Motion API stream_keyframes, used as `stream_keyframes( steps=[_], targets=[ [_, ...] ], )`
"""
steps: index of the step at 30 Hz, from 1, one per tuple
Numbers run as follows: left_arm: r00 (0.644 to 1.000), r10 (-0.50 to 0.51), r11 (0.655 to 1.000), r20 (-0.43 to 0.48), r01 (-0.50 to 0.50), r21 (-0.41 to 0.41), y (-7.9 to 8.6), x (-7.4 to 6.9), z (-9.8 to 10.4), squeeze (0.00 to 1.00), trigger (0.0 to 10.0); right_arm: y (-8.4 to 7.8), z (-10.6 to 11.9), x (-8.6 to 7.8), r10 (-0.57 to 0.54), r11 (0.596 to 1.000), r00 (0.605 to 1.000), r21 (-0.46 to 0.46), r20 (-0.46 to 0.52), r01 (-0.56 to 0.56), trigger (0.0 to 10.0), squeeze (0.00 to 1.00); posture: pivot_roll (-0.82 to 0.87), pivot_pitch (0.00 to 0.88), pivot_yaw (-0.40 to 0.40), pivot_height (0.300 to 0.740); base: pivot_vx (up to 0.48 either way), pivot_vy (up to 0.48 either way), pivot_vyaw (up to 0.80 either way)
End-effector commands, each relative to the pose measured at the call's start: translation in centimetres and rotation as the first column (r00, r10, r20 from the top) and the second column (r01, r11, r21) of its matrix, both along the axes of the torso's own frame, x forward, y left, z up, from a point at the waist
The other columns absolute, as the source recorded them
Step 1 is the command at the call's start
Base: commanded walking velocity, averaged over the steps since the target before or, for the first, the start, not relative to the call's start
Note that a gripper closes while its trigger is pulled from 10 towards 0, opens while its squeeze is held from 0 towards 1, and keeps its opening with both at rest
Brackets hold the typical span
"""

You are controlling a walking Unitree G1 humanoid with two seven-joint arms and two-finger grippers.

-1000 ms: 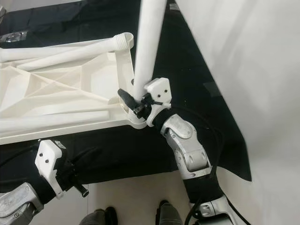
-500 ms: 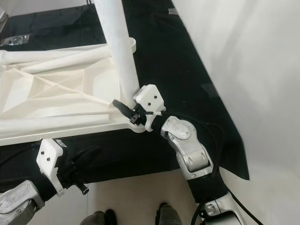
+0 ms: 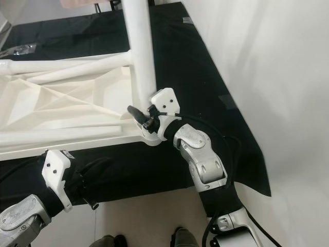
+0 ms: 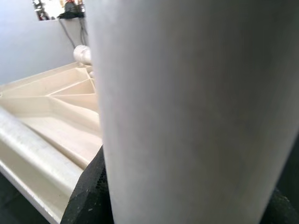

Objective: Building children table

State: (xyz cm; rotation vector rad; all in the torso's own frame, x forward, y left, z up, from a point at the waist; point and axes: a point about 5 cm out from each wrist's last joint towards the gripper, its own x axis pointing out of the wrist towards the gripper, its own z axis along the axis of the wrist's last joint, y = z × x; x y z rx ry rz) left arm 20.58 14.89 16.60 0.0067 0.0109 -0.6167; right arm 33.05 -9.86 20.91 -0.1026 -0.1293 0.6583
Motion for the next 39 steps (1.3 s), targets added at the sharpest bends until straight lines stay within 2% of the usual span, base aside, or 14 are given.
stream_keyframes(
  steps=[1, 8, 9, 13, 16, 19, 21, 22, 24, 26, 28, 29, 34, 39],
  targets=[
    [1.0, 0.004, 1.0, -0.014, -0.004, 0.0, 0.0, 0.1, -0.4, 0.0, 10.0, -0.2, -2.5, 0.0, -0.021, 1.0, 0.992, 0.001, -0.121, 0.021, 10.0, 0.0, -0.06, 0.206, 0.039, 0.74, 0.0, 0.0, 0.0],
    [0.988, 0.144, 0.988, 0.062, -0.148, 0.054, 1.5, 2.1, 0.2, 0.0, 10.0, -0.4, -0.6, 0.1, 0.016, 0.996, 1.0, 0.092, 0.026, -0.019, 10.0, 0.0, -0.06, 0.163, 0.037, 0.74, 0.0, 0.0, 0.0],
    [0.98, 0.158, 0.985, 0.122, -0.165, 0.054, 1.7, 2.8, 1.6, 0.0, 10.0, -0.5, 0.9, 0.2, 0.029, 0.99, 0.996, 0.138, 0.087, -0.041, 10.0, 0.0, -0.07, 0.145, 0.035, 0.74, 0.0, 0.0, 0.0],
    [0.97, 0.161, 0.986, 0.182, -0.168, 0.025, 1.6, 3.5, 3.4, 0.0, 10.0, -0.5, 2.3, 0.4, 0.033, 0.983, 0.991, 0.174, 0.132, -0.056, 10.0, 0.0, -0.07, 0.128, 0.035, 0.74, 0.0, 0.0, 0.0],
    [0.941, 0.157, 0.987, 0.301, -0.157, -0.024, 1.3, 4.7, 7.1, 0.0, 10.0, -0.2, 4.1, 0.3, 0.055, 0.971, 0.98, 0.218, 0.194, -0.097, 10.0, 0.0, -0.08, 0.102, 0.037, 0.74, 0.0, 0.0, 0.0],
    [0.927, 0.15, 0.988, 0.343, -0.148, -0.031, 1.1, 5.1, 8.3, 0.0, 10.0, 0.0, 4.5, 0.4, 0.067, 0.966, 0.975, 0.232, 0.212, -0.116, 10.0, 0.0, -0.08, 0.098, 0.037, 0.74, 0.0, 0.0, 0.0],
    [0.918, 0.14, 0.99, 0.372, -0.135, -0.04, 0.8, 5.7, 9.2, 0.0, 10.0, 0.2, 4.4, 1.0, 0.07, 0.969, 0.974, 0.219, 0.215, -0.118, 10.0, 0.0, -0.08, 0.078, 0.038, 0.74, 0.0, 0.0, 0.0],
    [0.906, 0.127, 0.992, 0.404, -0.115, -0.052, 0.4, 5.8, 10.3, 0.0, 10.0, 0.6, 3.8, 1.2, 0.077, 0.988, 0.975, 0.114, 0.21, -0.103, 10.0, 0.0, -0.08, 0.057, 0.034, 0.74, 0.0, 0.0, 0.0],
    [0.906, 0.127, 0.992, 0.404, -0.115, -0.052, 0.4, 5.8, 10.3, 0.0, 10.0, 0.6, 3.8, 1.2, 0.077, 0.988, 0.975, 0.114, 0.21, -0.103, 10.0, 0.0, -0.08, 0.057, 0.034, 0.74, 0.0, 0.0, 0.0],
    [0.871, 0.085, 0.996, 0.484, -0.055, -0.077, -0.7, 6.2, 12.7, 0.0, 10.0, 0.7, 1.9, 2.0, 0.062, 0.993, 0.983, -0.109, 0.174, -0.044, 10.0, 0.0, -0.08, 0.023, 0.022, 0.74, 0.0, 0.0, 0.0],
    [0.862, 0.071, 0.996, 0.501, -0.034, -0.081, -1.0, 6.3, 13.3, 0.0, 10.0, 0.6, 1.6, 2.3, 0.046, 0.991, 0.986, -0.132, 0.163, -0.024, 10.0, 0.0, -0.09, 0.014, 0.022, 0.74, 0.0, 0.0, 0.0],
    [0.85, 0.041, 0.996, 0.526, 0.005, -0.085, -1.4, 6.3, 14.0, 1.0, 10.0, 0.7, 1.3, 2.3, 0.042, 0.987, 0.987, -0.158, 0.157, -0.017, 10.0, 0.0, -0.09, 0.0, 0.023, 0.74, 0.0, 0.0, 0.0],
    [0.808, 0.0, 0.989, 0.59, 0.086, -0.118, -3.0, 6.8, 16.5, 1.0, 10.0, 2.6, 0.4, 1.8, 0.106, 0.971, 0.982, -0.227, 0.159, -0.068, 10.0, 0.0, -0.1, 0.0, 0.028, 0.74, 0.0, 0.0, 0.0],
    [0.799, 0.027, 0.984, 0.601, 0.083, -0.155, -3.4, 7.6, 17.2, 1.0, 10.0, 4.1, -0.1, 1.5, 0.148, 0.963, 0.975, -0.246, 0.164, -0.105, 10.0, 0.0, -0.11, 0.0, 0.036, 0.74, 0.0, 0.0, 0.0]
  ],
)
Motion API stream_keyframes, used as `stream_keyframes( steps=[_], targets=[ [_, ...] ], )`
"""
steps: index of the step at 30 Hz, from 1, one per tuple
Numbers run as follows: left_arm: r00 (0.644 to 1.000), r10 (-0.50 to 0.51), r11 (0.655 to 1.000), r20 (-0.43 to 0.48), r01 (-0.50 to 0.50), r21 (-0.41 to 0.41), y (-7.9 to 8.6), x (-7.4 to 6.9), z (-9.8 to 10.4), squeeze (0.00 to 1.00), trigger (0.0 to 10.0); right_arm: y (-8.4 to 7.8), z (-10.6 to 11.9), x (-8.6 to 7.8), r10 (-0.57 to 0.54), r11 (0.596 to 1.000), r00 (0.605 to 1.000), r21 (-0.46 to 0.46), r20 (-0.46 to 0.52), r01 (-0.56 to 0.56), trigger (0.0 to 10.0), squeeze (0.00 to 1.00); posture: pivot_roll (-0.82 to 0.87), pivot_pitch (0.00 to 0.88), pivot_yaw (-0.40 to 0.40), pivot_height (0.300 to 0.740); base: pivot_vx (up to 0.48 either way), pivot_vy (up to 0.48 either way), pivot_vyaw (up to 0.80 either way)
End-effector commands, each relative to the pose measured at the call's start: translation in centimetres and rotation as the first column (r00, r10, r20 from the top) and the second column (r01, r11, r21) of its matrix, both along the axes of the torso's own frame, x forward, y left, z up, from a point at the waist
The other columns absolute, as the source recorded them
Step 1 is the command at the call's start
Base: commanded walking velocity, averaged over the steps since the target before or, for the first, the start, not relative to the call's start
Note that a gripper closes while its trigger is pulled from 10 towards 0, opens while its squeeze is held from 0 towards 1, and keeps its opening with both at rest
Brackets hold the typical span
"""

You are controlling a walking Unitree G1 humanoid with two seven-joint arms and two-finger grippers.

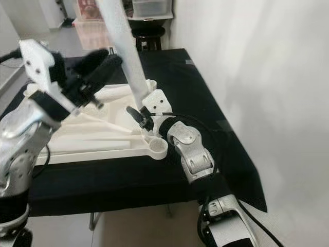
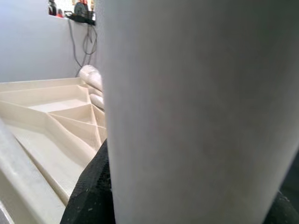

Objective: Building children table

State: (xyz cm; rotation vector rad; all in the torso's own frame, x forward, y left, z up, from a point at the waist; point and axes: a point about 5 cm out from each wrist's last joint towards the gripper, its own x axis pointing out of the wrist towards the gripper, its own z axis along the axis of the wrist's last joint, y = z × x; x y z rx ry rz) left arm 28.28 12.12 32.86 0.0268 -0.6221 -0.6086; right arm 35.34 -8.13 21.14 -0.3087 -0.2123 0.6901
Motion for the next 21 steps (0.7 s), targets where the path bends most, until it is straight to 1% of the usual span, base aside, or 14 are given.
stream_keyframes(
  steps=[1, 4, 8, 13, 14, 15, 16, 17, 21],
  targets=[
    [0.999, -0.01, 1.0, 0.046, 0.011, -0.012, -0.7, 0.0, 1.0, 1.0, 10.0, 2.6, -0.4, -0.7, 0.101, 0.992, 0.994, -0.081, 0.033, -0.098, 10.0, 0.0, -0.11, 0.0, 0.036, 0.74, 0.0, 0.0, 0.0],
    [0.999, -0.01, 1.0, 0.038, 0.011, -0.018, -0.8, 0.2, 0.9, 1.0, 10.0, 2.7, -0.4, -0.6, 0.1, 0.992, 0.994, -0.083, 0.034, -0.097, 10.0, 0.0, -0.11, 0.0, 0.037, 0.74, 0.0, 0.0, 0.0],
    [0.999, -0.05, 0.999, 0.001, 0.05, -0.017, -1.1, 0.3, 0.2, 1.0, 10.0, 2.7, -0.4, -0.2, 0.09, 0.992, 0.995, -0.094, 0.041, -0.085, 10.0, 0.0, -0.11, 0.0, 0.037, 0.74, 0.0, 0.0, 0.0],
    [0.998, -0.062, 0.998, -0.009, 0.062, -0.017, -1.2, 0.3, -0.1, 1.0, 10.0, 2.8, -0.4, -0.2, 0.094, 0.991, 0.995, -0.095, 0.046, -0.089, 10.0, 0.0, -0.11, 0.0, 0.037, 0.74, 0.0, 0.0, 0.0],
    [0.996, -0.091, 0.996, -0.024, 0.09, -0.02, -1.4, 0.3, -0.3, 1.0, 10.0, 2.9, -0.3, -0.3, 0.102, 0.991, 0.994, -0.094, 0.047, -0.097, 10.0, 0.0, -0.11, 0.0, 0.036, 0.74, 0.0, 0.0, 0.0],
    [0.996, -0.091, 0.996, -0.024, 0.09, -0.02, -1.4, 0.3, -0.3, 1.0, 10.0, 2.9, -0.3, -0.3, 0.102, 0.991, 0.994, -0.094, 0.047, -0.097, 10.0, 0.0, -0.11, 0.0, 0.036, 0.74, 0.0, 0.0, 0.0],
    [0.986, -0.161, 0.987, -0.043, 0.161, -0.001, -2.0, -0.1, -0.8, 1.0, 10.0, 3.1, -0.4, -0.3, 0.106, 0.99, 0.993, -0.094, 0.046, -0.101, 10.0, 0.0, -0.11, 0.0, 0.036, 0.74, 0.0, 0.0, 0.0],
    [0.977, -0.207, 0.978, -0.055, 0.208, 0.015, -2.4, -0.4, -1.1, 1.0, 10.0, 3.2, -0.4, -0.2, 0.106, 0.99, 0.993, -0.093, 0.045, -0.102, 10.0, 0.0, -0.11, 0.0, 0.036, 0.74, 0.0, 0.0, 0.0],
    [0.967, -0.245, 0.968, -0.068, 0.248, 0.031, -2.9, -0.7, -1.4, 1.0, 10.0, 3.2, -0.4, 0.0, 0.097, 0.992, 0.994, -0.088, 0.043, -0.093, 10.0, 0.0, -0.12, 0.0, 0.035, 0.74, 0.0, 0.0, 0.0]
  ],
)
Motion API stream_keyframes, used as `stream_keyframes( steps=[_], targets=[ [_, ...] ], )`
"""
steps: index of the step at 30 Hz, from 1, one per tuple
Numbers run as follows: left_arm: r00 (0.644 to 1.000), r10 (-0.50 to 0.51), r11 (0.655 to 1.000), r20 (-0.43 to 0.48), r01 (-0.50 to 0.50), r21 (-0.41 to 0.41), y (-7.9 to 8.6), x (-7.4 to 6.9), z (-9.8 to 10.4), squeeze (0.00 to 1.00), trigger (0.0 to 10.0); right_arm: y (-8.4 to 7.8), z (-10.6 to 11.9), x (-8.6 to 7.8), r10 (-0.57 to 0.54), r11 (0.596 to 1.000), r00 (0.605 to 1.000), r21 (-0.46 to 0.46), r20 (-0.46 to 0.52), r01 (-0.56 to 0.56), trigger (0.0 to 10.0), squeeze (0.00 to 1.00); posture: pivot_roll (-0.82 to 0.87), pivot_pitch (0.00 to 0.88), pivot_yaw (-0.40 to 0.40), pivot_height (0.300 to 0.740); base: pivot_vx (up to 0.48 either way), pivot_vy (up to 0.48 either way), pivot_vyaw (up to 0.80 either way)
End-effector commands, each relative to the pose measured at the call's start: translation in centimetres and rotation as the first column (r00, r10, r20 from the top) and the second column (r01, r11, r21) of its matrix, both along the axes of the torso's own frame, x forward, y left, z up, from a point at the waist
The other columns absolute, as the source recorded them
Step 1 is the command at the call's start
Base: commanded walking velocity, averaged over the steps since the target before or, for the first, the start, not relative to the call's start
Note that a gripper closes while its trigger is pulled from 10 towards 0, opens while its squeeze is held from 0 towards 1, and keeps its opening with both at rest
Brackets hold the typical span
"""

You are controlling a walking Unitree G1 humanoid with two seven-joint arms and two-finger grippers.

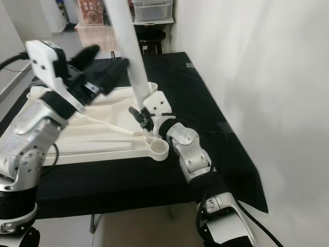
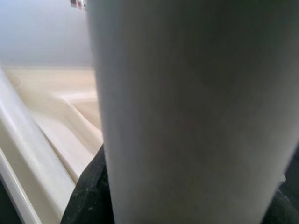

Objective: Building children table

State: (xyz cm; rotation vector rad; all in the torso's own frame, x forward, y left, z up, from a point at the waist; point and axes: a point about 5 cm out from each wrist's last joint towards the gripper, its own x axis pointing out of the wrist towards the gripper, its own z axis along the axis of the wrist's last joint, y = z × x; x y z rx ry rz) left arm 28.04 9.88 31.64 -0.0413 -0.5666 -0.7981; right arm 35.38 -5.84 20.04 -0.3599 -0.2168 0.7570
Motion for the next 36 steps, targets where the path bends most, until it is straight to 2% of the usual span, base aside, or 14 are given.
stream_keyframes(
  steps=[1, 7, 9, 12, 13, 14, 21, 26, 27, 31, 33, 34, 35, 36],
  targets=[
    [0.998, -0.056, 0.998, -0.002, 0.056, 0.027, -0.6, -0.4, -0.2, 1.0, 10.0, 0.9, 0.7, 0.0, 0.034, 0.999, 0.999, -0.031, 0.034, -0.033, 10.0, 0.0, -0.12, 0.0, 0.035, 0.74, 0.0, 0.0, 0.0],
    [0.999, -0.047, 0.998, 0.004, 0.047, 0.029, -0.6, -0.4, -0.2, 1.0, 10.0, 0.8, 1.0, 0.3, 0.027, 0.999, 0.999, -0.02, 0.034, -0.026, 10.0, 0.0, -0.11, 0.0, 0.031, 0.74, 0.0, 0.0, 0.0],
    [1.0, 0.013, 1.0, 0.025, -0.014, 0.014, -0.3, -0.1, 0.2, 1.0, 10.0, 1.1, 1.1, 0.2, 0.04, 0.999, 0.998, -0.018, 0.041, -0.04, 10.0, 0.0, -0.12, 0.0, 0.032, 0.74, 0.0, 0.0, 0.0],
    [0.998, 0.043, 0.999, 0.034, -0.043, 0.005, -0.1, 0.1, 0.4, 1.0, 10.0, 1.2, 1.0, 0.1, 0.049, 0.999, 0.998, -0.018, 0.044, -0.048, 10.0, 0.0, -0.12, 0.0, 0.032, 0.74, 0.0, 0.0, 0.0],
    [0.994, 0.095, 0.995, 0.045, -0.095, -0.006, 0.3, 0.5, 0.6, 0.29, 9.6, 1.4, 0.9, -0.1, 0.06, 0.998, 0.997, -0.023, 0.043, -0.06, 10.0, 0.0, -0.12, 0.0, 0.033, 0.74, 0.0, 0.0, 0.0],
    [0.991, 0.127, 0.992, 0.05, -0.126, -0.025, 0.6, 0.8, 0.8, 0.0, 0.0, 1.5, 0.7, -0.2, 0.066, 0.997, 0.997, -0.029, 0.043, -0.065, 10.0, 0.0, -0.12, 0.0, 0.034, 0.74, 0.0, 0.0, 0.0],
    [0.976, 0.208, 0.976, 0.066, -0.203, -0.083, 1.8, 1.2, 1.5, 0.0, 0.0, 1.3, 0.4, 0.1, 0.052, 0.998, 0.998, -0.039, 0.04, -0.05, 10.0, 0.0, -0.12, 0.0, 0.034, 0.74, 0.0, 0.0, 0.0],
    [0.98, 0.189, 0.979, 0.056, -0.183, -0.092, 1.7, 1.3, 1.5, 0.0, 0.0, 1.1, 0.5, 0.3, 0.028, 0.999, 0.999, -0.023, 0.034, -0.028, 10.0, 0.0, -0.12, 0.0, 0.034, 0.74, 0.0, 0.0, 0.0],
    [0.988, 0.148, 0.986, 0.047, -0.144, -0.09, 1.4, 1.2, 1.5, 0.0, 0.0, 1.0, 0.4, 0.3, 0.042, 0.999, 0.999, -0.011, 0.01, -0.042, 10.0, 1.0, -0.12, 0.0, 0.033, 0.74, 0.0, 0.0, 0.0],
    [0.998, 0.055, 0.995, 0.029, -0.053, -0.08, 1.0, 0.9, 1.3, 0.0, 0.0, 0.8, 0.4, 0.2, 0.084, 0.996, 0.996, 0.01, -0.034, -0.084, 10.0, 1.0, -0.11, 0.0, 0.033, 0.74, 0.0, 0.0, 0.0],
    [0.994, -0.112, 0.993, 0.001, 0.112, -0.02, 0.5, 0.3, 0.7, 0.0, 0.0, 0.6, 0.9, 0.2, 0.128, 0.992, 0.992, 0.014, -0.018, -0.127, 10.0, 1.0, -0.12, 0.0, 0.031, 0.74, 0.0, 0.0, 0.0],
    [0.994, -0.112, 0.993, 0.001, 0.112, -0.02, 0.5, 0.3, 0.7, 0.0, 0.0, 0.6, 0.9, 0.2, 0.128, 0.992, 0.992, 0.014, -0.018, -0.127, 10.0, 1.0, -0.12, 0.0, 0.031, 0.74, 0.0, 0.0, 0.0],
    [0.979, -0.202, 0.979, -0.017, 0.202, 0.02, 0.3, -0.1, 0.3, 0.0, 0.0, 0.5, 1.1, 0.2, 0.151, 0.988, 0.989, 0.015, -0.004, -0.151, 10.0, 1.0, -0.12, 0.0, 0.031, 0.74, 0.0, 0.0, 0.0],
    [0.979, -0.202, 0.979, -0.017, 0.202, 0.02, 0.3, -0.1, 0.3, 0.0, 0.0, 0.5, 1.1, 0.2, 0.151, 0.988, 0.989, 0.015, -0.004, -0.151, 10.0, 1.0, -0.12, 0.0, 0.031, 0.74, 0.0, 0.0, 0.0]
  ],
)
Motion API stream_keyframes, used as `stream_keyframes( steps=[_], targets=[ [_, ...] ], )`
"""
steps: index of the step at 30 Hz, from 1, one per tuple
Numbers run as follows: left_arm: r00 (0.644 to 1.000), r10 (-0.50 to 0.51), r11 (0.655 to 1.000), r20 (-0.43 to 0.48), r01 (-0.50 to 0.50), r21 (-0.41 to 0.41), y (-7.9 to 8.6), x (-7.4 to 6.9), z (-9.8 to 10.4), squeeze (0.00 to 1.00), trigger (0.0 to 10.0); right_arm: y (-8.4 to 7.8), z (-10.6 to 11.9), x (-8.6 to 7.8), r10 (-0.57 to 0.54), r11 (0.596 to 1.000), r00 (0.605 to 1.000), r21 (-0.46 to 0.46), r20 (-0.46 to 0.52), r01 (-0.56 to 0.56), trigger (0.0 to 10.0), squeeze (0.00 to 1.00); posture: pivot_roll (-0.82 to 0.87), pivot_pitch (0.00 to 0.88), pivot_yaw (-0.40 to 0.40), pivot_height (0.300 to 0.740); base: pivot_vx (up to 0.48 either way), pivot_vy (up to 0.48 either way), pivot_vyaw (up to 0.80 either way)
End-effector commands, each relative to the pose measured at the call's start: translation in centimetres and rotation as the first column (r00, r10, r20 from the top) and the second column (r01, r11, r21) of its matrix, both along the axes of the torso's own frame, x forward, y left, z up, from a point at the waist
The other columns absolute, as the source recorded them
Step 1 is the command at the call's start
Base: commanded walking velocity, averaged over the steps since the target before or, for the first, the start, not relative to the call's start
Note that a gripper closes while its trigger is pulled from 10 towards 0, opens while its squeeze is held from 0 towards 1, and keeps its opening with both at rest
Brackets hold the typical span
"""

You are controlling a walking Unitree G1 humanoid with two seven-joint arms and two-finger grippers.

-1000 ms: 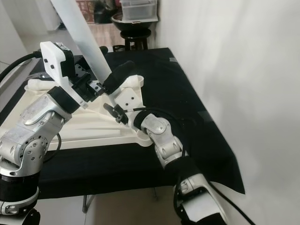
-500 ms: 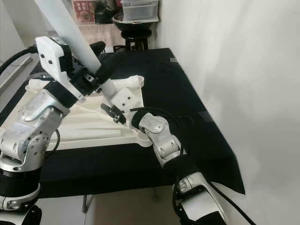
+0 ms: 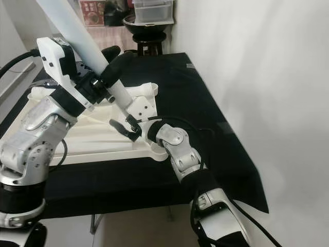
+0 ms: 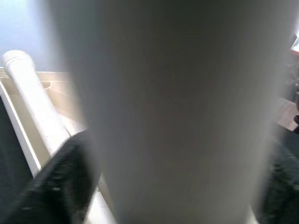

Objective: Building children table

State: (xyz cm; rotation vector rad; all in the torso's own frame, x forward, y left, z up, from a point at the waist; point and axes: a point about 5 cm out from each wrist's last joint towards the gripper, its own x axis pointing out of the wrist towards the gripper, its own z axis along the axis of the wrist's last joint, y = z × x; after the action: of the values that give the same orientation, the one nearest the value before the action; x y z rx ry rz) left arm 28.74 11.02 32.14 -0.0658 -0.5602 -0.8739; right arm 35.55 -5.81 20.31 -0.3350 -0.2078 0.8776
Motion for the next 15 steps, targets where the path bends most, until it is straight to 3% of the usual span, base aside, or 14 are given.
stream_keyframes(
  steps=[1, 2, 3, 4, 5, 6, 8, 9, 11, 13, 14, 15],
  targets=[
    [0.984, -0.178, 0.983, -0.018, 0.179, 0.045, -0.9, -1.0, -0.5, 0.0, 0.0, 0.4, 1.1, 0.0, 0.046, 0.999, 0.998, 0.016, 0.04, -0.047, 10.0, 1.0, -0.12, 0.0, 0.031, 0.74, 0.0, 0.0, 0.0],
    [0.984, -0.178, 0.983, -0.018, 0.179, 0.045, -0.9, -1.0, -0.5, 0.0, 0.0, 0.4, 1.1, 0.0, 0.046, 0.999, 0.998, 0.016, 0.04, -0.047, 10.0, 1.0, -0.12, 0.0, 0.031, 0.74, 0.0, 0.0, 0.0],
    [0.959, -0.279, 0.955, -0.039, 0.282, 0.088, -0.9, -1.6, -0.7, 0.0, 0.0, 0.4, 1.3, -0.1, 0.081, 0.996, 0.996, 0.019, 0.045, -0.082, 10.0, 0.44, -0.12, 0.0, 0.032, 0.74, 0.0, 0.0, 0.0],
    [0.911, -0.403, 0.904, -0.082, 0.411, 0.121, -0.8, -2.2, -0.9, 0.0, 0.0, 0.5, 1.6, -0.3, 0.126, 0.992, 0.99, 0.013, 0.058, -0.127, 10.0, 0.21, -0.12, 0.0, 0.034, 0.74, 0.0, 0.0, 0.0],
    [0.911, -0.403, 0.904, -0.082, 0.411, 0.121, -0.8, -2.2, -0.9, 0.0, 0.0, 0.5, 1.6, -0.3, 0.126, 0.992, 0.99, 0.013, 0.058, -0.127, 10.0, 0.21, -0.12, 0.0, 0.034, 0.74, 0.0, 0.0, 0.0],
    [0.8, -0.583, 0.779, -0.141, 0.6, 0.185, -0.2, -3.4, -1.0, 0.0, 0.0, 0.6, 1.9, -0.7, 0.21, 0.978, 0.976, -0.009, 0.06, -0.21, 10.0, 0.0, -0.12, 0.0, 0.038, 0.74, 0.0, 0.0, 0.0],
    [0.8, -0.583, 0.779, -0.141, 0.6, 0.185, -0.2, -3.4, -1.0, 0.0, 0.0, 0.6, 1.9, -0.7, 0.21, 0.978, 0.976, -0.009, 0.06, -0.21, 10.0, 0.0, -0.12, 0.0, 0.038, 0.74, 0.0, 0.0, 0.0],
    [0.746, -0.647, 0.701, -0.16, 0.664, 0.26, 0.2, -3.9, -1.2, 0.0, 0.0, 0.7, 1.4, -1.2, 0.282, 0.958, 0.959, -0.058, 0.016, -0.281, 10.0, 0.0, -0.12, 0.0, 0.036, 0.74, 0.0, 0.0, 0.0],
    [0.701, -0.693, 0.64, -0.166, 0.705, 0.305, 0.2, -4.3, -1.2, 0.0, 0.0, 0.6, 0.6, -2.1, 0.374, 0.921, 0.927, -0.099, -0.042, -0.376, 10.0, 0.0, -0.13, 0.0, 0.033, 0.74, 0.0, 0.0, 0.0],
    [0.686, -0.708, 0.624, -0.168, 0.719, 0.307, 0.2, -4.4, -1.1, 0.0, 0.0, 0.6, 0.5, -2.2, 0.385, 0.916, 0.922, -0.1, -0.047, -0.388, 10.0, 0.0, -0.13, 0.0, 0.033, 0.74, 0.0, 0.0, 0.0],
    [0.664, -0.728, 0.6, -0.171, 0.737, 0.311, 0.0, -4.6, -1.1, 0.0, 0.0, 0.7, 0.4, -2.4, 0.396, 0.913, 0.917, -0.087, -0.048, -0.399, 0.0, 0.0, -0.13, 0.0, 0.033, 0.74, 0.0, 0.0, 0.0],
    [0.658, -0.733, 0.592, -0.171, 0.742, 0.314, -0.1, -4.6, -1.1, 0.0, 0.0, 0.7, 0.4, -2.4, 0.4, 0.912, 0.915, -0.079, -0.047, -0.402, 0.0, 0.0, -0.13, 0.0, 0.033, 0.74, 0.0, 0.0, 0.0]
  ],
)
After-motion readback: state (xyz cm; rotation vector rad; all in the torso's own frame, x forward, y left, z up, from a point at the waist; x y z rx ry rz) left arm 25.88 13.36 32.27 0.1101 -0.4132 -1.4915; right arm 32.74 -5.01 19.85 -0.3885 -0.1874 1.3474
